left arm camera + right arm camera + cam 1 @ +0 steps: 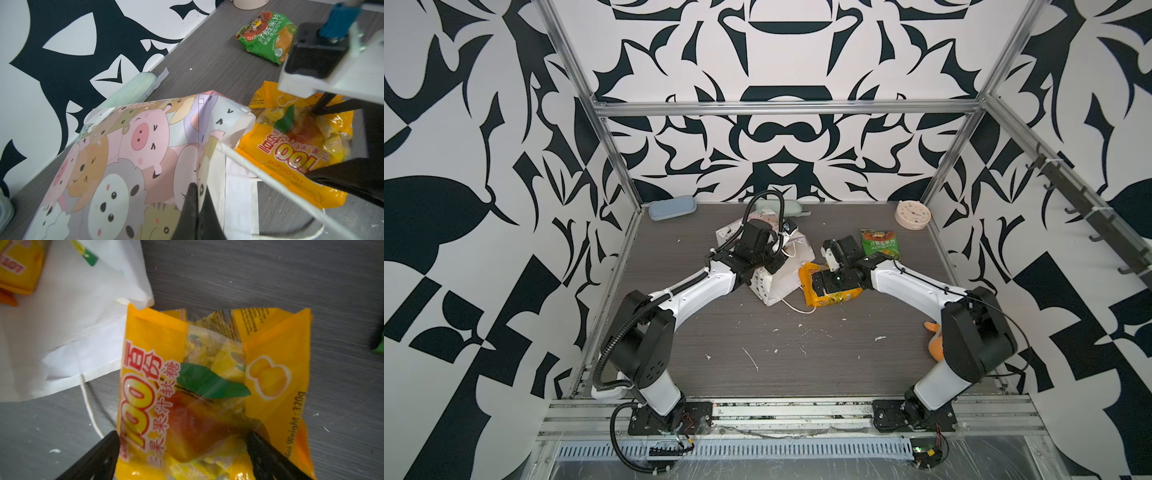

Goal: Take the snacks out of the paper bag
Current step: 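Carry the gummy packet beside the chip packet and release it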

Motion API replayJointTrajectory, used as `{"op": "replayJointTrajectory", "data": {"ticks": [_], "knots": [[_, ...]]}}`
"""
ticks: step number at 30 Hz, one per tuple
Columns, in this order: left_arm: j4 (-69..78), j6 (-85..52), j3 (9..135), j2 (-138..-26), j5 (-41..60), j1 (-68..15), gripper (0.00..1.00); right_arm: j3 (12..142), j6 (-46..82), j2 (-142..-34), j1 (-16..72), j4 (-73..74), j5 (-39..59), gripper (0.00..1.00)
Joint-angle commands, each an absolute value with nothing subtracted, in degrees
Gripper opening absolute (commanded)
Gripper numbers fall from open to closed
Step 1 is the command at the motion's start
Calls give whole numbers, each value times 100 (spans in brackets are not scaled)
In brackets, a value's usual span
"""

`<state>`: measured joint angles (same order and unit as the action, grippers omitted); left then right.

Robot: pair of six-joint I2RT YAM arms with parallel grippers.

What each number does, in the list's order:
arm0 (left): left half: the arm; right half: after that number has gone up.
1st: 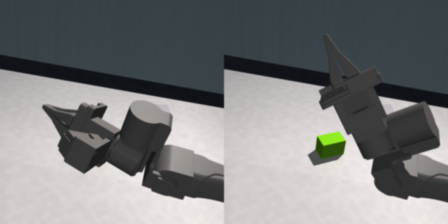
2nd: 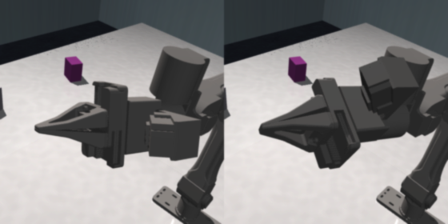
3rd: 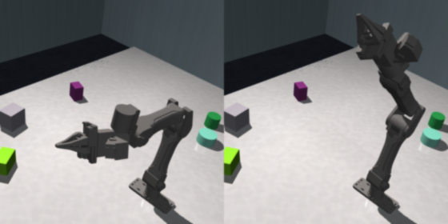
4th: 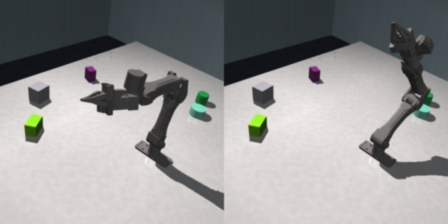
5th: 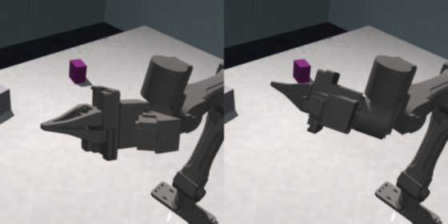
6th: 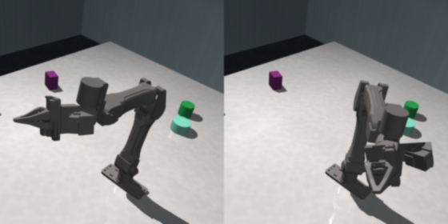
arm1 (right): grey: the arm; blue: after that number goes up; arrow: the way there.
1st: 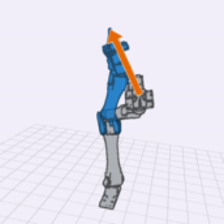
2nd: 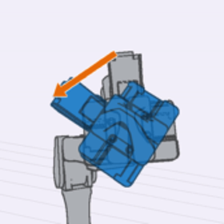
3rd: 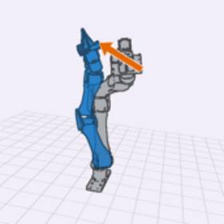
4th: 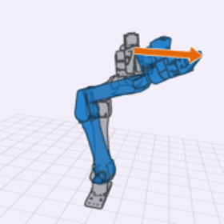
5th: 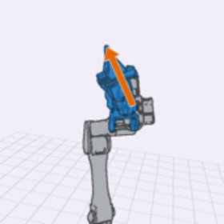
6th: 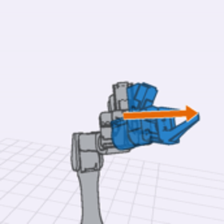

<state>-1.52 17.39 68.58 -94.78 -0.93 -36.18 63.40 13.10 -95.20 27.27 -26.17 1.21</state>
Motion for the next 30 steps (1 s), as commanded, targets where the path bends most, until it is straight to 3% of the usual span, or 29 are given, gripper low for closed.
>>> {"op": "replayJointTrajectory", "data": {"ticks": [1, 6, 11, 17, 20, 27, 30], "knots": [[-102, 1809, 6976, -9557, -176, -3604, 0, 6535, 1345, -9719, 2753, -2715, -578, 96], [-17, 1811, 6888, -9518, -211, -3595, 0, 6424, 1743, -9711, 2730, -2742, -1273, 81], [70, 1802, 6866, -9520, -220, -3587, 0, 6307, 1928, -9677, 2452, -2732, -1301, 65], [79, 1819, 6885, -9527, -235, -3586, 0, 6285, 1924, -9799, 2328, -2518, -1169, 42], [75, 1824, 6875, -9498, -280, -3586, 0, 6401, 1928, -9972, 2329, -2422, -853, 23], [132, 1793, 6760, -9385, -322, -3586, 0, 6922, 1736, -10484, 2340, -2142, -539, 3], [173, 1794, 6700, -9309, -343, -3586, 0, 7243, 1764, -10758, 2328, -2156, -619, 0]]}}
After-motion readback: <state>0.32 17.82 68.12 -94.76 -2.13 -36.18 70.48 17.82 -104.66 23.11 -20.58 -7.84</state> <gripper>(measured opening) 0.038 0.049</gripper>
